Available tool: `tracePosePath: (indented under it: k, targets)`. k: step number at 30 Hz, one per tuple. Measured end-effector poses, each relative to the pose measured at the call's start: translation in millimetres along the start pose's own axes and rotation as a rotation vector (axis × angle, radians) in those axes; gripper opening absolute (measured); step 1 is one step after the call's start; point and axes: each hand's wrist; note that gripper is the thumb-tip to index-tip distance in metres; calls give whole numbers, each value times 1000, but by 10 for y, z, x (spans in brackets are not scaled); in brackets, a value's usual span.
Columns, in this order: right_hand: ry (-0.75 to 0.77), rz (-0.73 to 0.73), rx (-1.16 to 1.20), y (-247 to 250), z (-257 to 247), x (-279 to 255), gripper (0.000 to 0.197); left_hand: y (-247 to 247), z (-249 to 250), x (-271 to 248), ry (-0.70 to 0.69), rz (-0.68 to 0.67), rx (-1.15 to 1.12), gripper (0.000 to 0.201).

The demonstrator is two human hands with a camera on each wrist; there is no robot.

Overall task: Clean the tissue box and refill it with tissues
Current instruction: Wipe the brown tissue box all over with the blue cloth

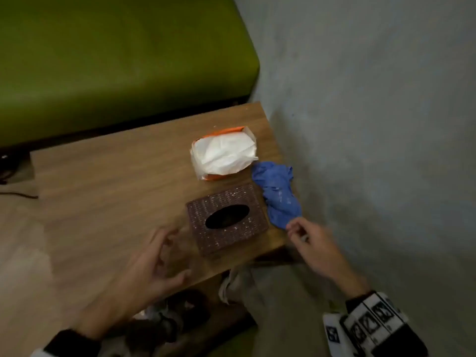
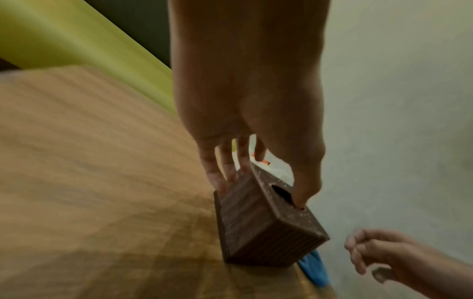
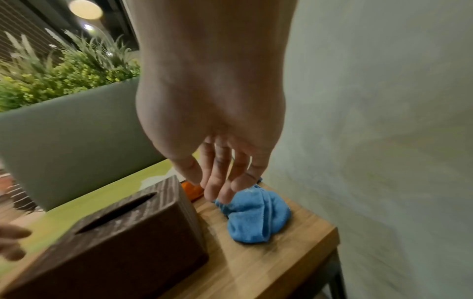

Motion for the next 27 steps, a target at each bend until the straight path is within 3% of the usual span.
tracePosePath:
  k: [4, 8, 11, 14, 16, 23, 27]
  targets:
    - [195, 195, -182, -107, 241, 500, 13, -276, -170, 392, -38, 150, -112, 133]
    - [258, 271, -455, -268, 574, 1013, 49, -487, -329, 655, -161, 171, -130, 156]
    - [323, 262, -538, -394, 781, 1176, 62, -578, -377, 802, -200, 233, -198, 155]
    - [363, 275, -536, -456, 866, 1163, 61, -597, -380, 877, -234, 309, -136, 147]
    - [347, 276, -552, -443, 802, 1174, 58, -583, -399, 881, -280, 291, -97, 148]
    - [370, 335, -687, -501, 649, 1251, 43, -470, -234, 925, -278, 255, -106, 137]
    - [467, 368, -620, -294, 513, 1307, 17, -402, -198, 1016, -302, 246, -19, 133]
Point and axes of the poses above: each hand's wrist, its own x-axis towards the middle knuckle, its own y-axis out of the back of the hand, z = x × y, and after that the axes turned 8 degrees about -z, right-handed
